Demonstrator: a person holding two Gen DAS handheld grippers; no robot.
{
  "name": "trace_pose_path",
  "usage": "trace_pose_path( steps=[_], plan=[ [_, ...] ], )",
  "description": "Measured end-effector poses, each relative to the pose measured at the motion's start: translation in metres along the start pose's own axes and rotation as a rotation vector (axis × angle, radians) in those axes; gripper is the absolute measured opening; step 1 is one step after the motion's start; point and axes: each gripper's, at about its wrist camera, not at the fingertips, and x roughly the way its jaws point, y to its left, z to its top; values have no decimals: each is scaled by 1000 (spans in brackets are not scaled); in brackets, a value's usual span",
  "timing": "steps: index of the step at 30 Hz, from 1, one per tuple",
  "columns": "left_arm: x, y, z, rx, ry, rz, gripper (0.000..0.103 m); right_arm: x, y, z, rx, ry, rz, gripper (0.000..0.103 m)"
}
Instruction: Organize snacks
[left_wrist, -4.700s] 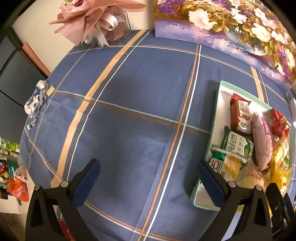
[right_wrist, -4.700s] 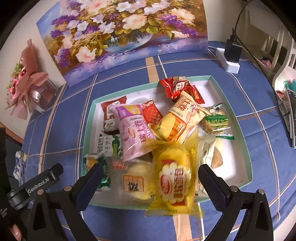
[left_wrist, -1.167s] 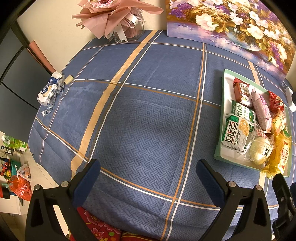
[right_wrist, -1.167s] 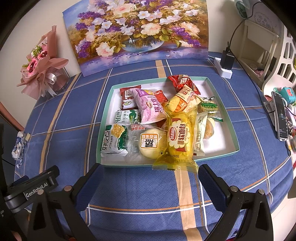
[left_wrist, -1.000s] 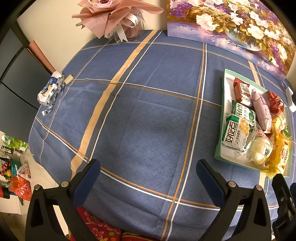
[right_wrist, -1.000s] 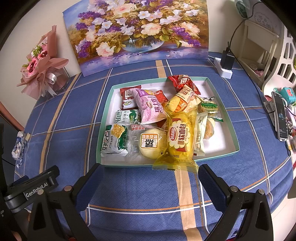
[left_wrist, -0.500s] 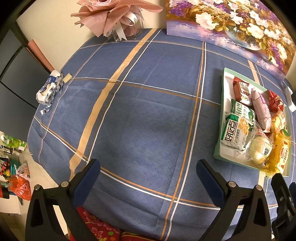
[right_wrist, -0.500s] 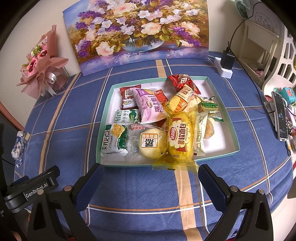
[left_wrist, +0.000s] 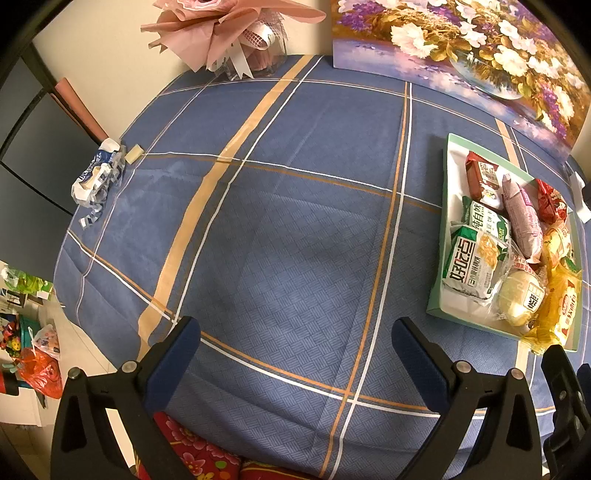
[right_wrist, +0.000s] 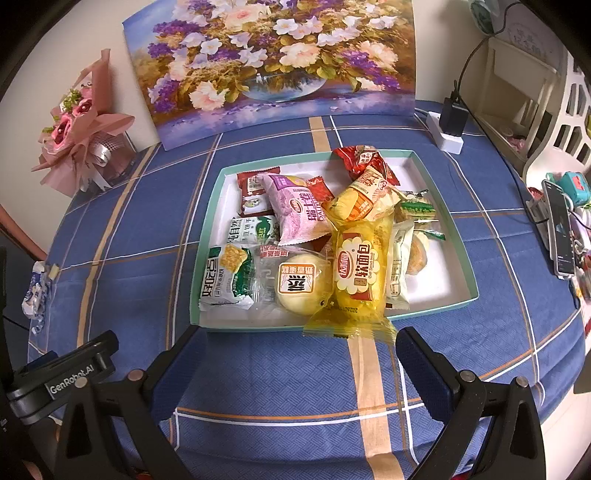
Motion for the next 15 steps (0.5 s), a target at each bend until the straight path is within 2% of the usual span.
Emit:
trace_pose_path(
  steps=[15],
  plan=[
    [-1,3,1,-12,-7,-8,103,0,-2,1,6,5,-3,103]
  ],
)
